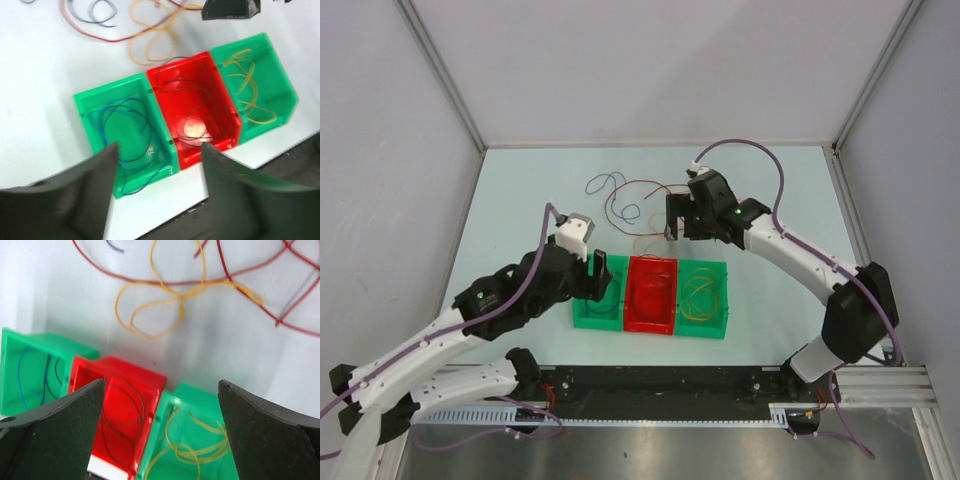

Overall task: Untangle the cables
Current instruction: Pick up the cable from the cable.

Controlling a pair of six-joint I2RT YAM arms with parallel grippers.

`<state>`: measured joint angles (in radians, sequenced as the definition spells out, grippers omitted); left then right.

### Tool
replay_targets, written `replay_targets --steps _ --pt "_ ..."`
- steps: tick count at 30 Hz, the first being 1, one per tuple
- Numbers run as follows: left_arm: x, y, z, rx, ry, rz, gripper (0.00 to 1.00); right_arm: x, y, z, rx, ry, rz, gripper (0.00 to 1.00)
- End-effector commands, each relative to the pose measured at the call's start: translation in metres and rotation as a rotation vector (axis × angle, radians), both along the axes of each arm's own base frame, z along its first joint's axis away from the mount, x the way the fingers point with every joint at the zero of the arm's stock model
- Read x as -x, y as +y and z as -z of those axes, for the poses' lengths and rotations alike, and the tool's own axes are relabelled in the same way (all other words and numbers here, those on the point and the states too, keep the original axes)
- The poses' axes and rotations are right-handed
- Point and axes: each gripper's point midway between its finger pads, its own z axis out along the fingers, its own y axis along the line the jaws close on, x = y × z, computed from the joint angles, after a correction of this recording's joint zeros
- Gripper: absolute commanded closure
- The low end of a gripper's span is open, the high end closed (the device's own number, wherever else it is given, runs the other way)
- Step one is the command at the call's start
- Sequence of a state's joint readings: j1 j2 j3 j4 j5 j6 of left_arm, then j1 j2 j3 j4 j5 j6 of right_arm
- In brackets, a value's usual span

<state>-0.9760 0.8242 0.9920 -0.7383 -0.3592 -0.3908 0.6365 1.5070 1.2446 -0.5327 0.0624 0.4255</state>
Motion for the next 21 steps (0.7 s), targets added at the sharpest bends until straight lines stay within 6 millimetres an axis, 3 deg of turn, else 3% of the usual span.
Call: replay_targets --steps 1,2,4,5,7,8,15,21 --pt "0.002 0.041 0.014 -0.114 -0.007 -0.104 0.19 -0.035 0.013 -0.012 0.013 -0.037 0.013 0.00" --pt "0.003 0.043 0.015 -0.113 -0.006 -0.107 0.12 -0.042 0.012 0.004 0.049 -0.006 0.023 0.00" --pt "0.007 0.048 0.014 -0.094 0.004 -0.117 0.09 -0.055 0.015 0.007 0.067 0.002 0.028 0.00" --pt "0.010 0.046 0.013 -0.081 0.009 -0.106 0.07 -0.062 0.015 0.025 0.092 0.039 0.029 0.03" --pt "0.014 0.048 0.011 -0.049 0.008 -0.099 0.06 -0.073 0.018 0.025 0.113 0.049 0.024 0.05" --pt "0.014 0.048 0.009 -0.032 0.000 -0.103 0.06 -0.078 0.018 0.048 0.152 0.089 0.026 0.10" --pt "0.014 0.049 0.003 0.063 -0.062 -0.111 0.05 -0.104 0.013 0.076 0.259 0.126 0.043 0.25" --pt "0.009 0.048 0.013 0.036 -0.064 -0.117 0.05 -0.114 0.013 0.094 0.281 0.134 0.026 0.29"
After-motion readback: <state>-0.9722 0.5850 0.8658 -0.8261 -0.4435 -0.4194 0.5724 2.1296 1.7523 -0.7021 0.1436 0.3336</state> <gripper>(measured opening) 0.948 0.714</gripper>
